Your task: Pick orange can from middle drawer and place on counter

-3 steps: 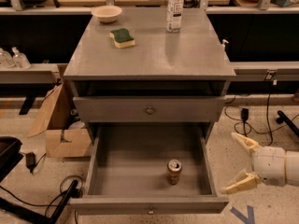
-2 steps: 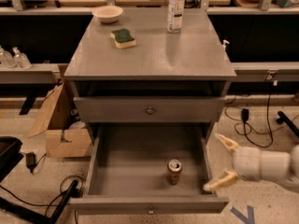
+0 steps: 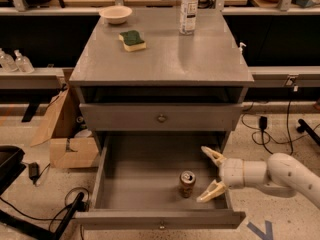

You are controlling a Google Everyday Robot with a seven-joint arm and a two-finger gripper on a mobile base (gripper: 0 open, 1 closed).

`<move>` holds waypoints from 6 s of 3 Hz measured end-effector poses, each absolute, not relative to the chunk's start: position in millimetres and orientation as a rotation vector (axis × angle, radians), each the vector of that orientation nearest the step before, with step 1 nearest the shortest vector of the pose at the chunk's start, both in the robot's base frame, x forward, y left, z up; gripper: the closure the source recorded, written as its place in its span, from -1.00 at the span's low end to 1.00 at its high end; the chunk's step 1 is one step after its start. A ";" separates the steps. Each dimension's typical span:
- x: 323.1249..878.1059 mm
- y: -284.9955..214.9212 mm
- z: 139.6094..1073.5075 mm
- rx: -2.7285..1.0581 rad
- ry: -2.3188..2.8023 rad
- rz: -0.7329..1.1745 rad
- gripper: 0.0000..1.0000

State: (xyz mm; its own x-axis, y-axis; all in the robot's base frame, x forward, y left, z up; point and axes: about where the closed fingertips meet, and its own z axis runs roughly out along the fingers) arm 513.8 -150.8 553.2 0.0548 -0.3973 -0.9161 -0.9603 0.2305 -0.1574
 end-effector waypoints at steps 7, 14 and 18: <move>558.0 -108.4 413.5 -1.465 1.548 0.839 0.29; 681.1 -118.3 1003.7 -0.986 1.747 0.660 1.00; 799.1 -67.6 920.7 -0.954 1.751 0.465 0.69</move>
Offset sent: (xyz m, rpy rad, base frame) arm 0.0410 0.0350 -0.1087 -0.0340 0.0365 0.1032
